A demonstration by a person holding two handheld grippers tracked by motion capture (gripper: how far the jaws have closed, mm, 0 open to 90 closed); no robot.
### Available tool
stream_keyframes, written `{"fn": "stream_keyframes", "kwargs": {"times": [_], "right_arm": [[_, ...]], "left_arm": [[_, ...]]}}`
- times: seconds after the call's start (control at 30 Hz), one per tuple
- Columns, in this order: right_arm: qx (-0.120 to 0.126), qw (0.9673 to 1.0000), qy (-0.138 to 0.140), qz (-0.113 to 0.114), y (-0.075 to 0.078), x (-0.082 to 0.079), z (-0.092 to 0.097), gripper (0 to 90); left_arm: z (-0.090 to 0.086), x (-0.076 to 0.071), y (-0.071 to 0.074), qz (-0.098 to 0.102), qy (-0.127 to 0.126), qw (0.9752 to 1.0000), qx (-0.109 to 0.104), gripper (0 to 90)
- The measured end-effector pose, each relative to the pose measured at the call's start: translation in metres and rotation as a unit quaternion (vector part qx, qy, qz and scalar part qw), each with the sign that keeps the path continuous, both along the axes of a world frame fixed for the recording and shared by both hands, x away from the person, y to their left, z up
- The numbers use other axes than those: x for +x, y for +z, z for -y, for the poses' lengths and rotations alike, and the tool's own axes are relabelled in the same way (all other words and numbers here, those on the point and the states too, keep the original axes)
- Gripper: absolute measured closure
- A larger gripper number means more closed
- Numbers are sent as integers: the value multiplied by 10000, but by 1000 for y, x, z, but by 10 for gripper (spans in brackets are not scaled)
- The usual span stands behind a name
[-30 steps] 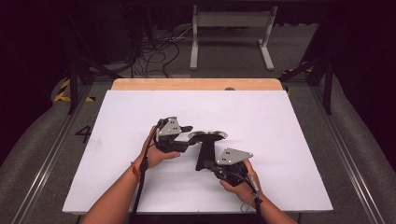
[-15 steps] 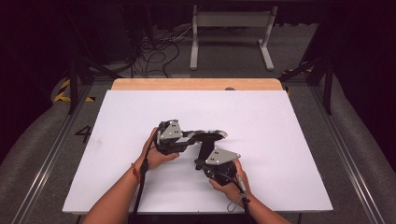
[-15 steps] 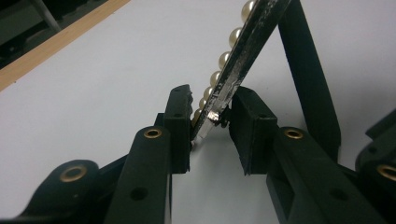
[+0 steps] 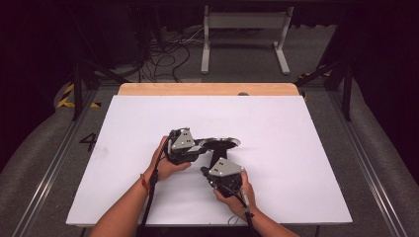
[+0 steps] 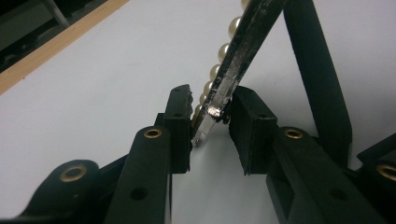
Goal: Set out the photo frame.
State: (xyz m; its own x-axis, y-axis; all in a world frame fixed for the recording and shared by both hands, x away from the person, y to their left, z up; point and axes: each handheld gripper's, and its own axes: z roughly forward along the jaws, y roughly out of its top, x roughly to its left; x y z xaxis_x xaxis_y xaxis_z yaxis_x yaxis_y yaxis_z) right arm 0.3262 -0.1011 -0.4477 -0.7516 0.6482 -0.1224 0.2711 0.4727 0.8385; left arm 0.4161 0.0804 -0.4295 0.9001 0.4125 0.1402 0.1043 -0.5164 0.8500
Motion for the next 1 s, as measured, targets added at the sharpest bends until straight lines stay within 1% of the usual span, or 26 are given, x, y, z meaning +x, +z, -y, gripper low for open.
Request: {"fn": "stream_keyframes", "kwargs": {"times": [0.07, 0.2, 0.27, 0.33, 0.37, 0.47, 0.57, 0.7, 0.73, 0.77, 0.8, 0.87, 0.93, 0.97, 1.0], "right_arm": [[-33, 10000, -62, 13, -1, -1, -1, 900], [-173, 9997, -187, 54, -5, -2, -6, 900], [-282, 9994, -193, 90, -8, -3, -7, 900], [-261, 9994, -200, 102, -10, -4, -6, 900], [-358, 9990, -216, 132, -10, -7, -7, 900], [-340, 9990, -266, 86, -10, -8, -5, 900], [-387, 9987, -319, 24, -10, -9, -4, 900], [-361, 9989, -287, 8, -9, -9, -3, 900], [-355, 9990, -257, 32, -9, -8, -4, 900], [-276, 9995, -144, 19, -9, -8, -5, 900], [-306, 9994, -117, 66, -10, -8, -8, 900], [-415, 9990, -48, 130, -12, -8, -12, 900], [-504, 9986, -72, 153, -14, -7, -14, 900], [-528, 9984, -94, 167, -14, -7, -14, 900], [-555, 9982, -134, 179, -13, -6, -13, 900]], "left_arm": [[1, 0, -1, 55, 34, 10000, 32, 692], [2, 0, -3, 44, 60, 9999, 67, 690], [4, 1, -4, 99, 84, 9997, 191, 690], [5, 0, -5, 129, 100, 9996, 241, 693], [4, 0, -5, 136, 110, 9995, 256, 701], [3, -2, -4, 149, 108, 9993, 330, 707], [3, -2, -4, 209, 125, 9990, 369, 712], [3, -1, -6, 187, 149, 9992, 315, 705], [3, 0, -7, 218, 192, 9990, 345, 696], [4, 0, -8, 169, 209, 9991, 326, 677], [4, 2, -10, 134, 189, 9992, 316, 677], [5, 3, -11, 137, 196, 9990, 385, 680], [5, 3, -11, 157, 166, 9989, 406, 686], [6, 2, -11, 163, 120, 9989, 429, 711], [6, 2, -11, 180, 130, 9987, 452, 724]]}}
